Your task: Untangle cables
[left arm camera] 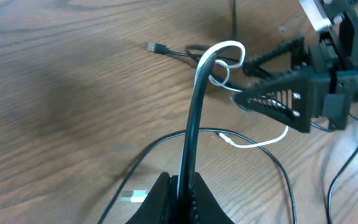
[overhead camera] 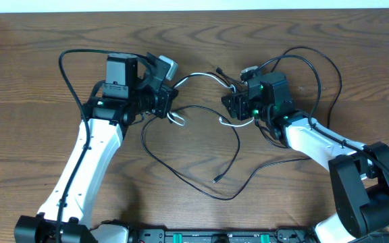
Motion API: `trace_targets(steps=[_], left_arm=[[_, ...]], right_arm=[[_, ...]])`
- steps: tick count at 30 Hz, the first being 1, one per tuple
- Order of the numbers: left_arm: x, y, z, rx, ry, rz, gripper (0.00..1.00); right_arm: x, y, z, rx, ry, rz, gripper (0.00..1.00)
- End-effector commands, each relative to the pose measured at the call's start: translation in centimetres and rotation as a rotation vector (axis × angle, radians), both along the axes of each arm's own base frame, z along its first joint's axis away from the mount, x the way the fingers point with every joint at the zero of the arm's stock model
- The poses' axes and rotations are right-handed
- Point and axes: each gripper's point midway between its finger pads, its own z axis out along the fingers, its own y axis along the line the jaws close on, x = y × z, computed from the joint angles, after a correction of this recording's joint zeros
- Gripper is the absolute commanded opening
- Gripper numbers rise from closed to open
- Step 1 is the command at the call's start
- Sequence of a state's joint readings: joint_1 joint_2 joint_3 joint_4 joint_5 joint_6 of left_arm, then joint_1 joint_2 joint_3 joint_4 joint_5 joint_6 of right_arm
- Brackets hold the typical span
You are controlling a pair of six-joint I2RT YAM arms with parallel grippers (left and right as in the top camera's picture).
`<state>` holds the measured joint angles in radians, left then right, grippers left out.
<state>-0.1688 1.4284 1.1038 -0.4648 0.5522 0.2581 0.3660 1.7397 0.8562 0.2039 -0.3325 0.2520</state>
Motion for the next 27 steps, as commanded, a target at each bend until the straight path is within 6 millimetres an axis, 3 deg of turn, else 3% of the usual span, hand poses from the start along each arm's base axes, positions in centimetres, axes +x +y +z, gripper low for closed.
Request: trace_targets(steps=[1,5,11,15,22,26,27], left_arm=[[-0.4,-1.4,0.3,-0.023,0.009,-0.037,0.08],[-1.0,-2.7,0.3,-0.023,0.009,-0.075,0.08],[-1.4,-3.4,0.2,-0.022,0.011,-0.095,0.08],[-1.6,-3.4,0.1,-0.02,0.022,-0.095,0.08],[-2.2,-3.2,-0.4,-0.012,0.058,-0.094,0.08],[-2.3,-3.2,-0.5,-0.011,0.065,-0.095,0.08],[-2.3,-3.2,-0.5,-0.011,0.065,-0.095,0.08]], right_arm=[[0.4,-0.5,-0.2,-0.036,-0.019,-0.033,0.62],[0.6,-0.7,-0.6,-0.049,-0.015,-0.045,0.59],[0.7,-1.1,-2.9,-0.081,0.02,-0.063,0.52],[0.9,-1.0,-4.7,-0.087,0.034,-0.063,0.39],[2.0,-0.6,-4.6,-0.067,-0.018,-0.067,0.31],[2.7,-1.8,-4.7,-0.111,-0.037,-0.126,0.19],[2.8,-2.0,-4.7,-0.12,-0.042,-0.14,0.11]])
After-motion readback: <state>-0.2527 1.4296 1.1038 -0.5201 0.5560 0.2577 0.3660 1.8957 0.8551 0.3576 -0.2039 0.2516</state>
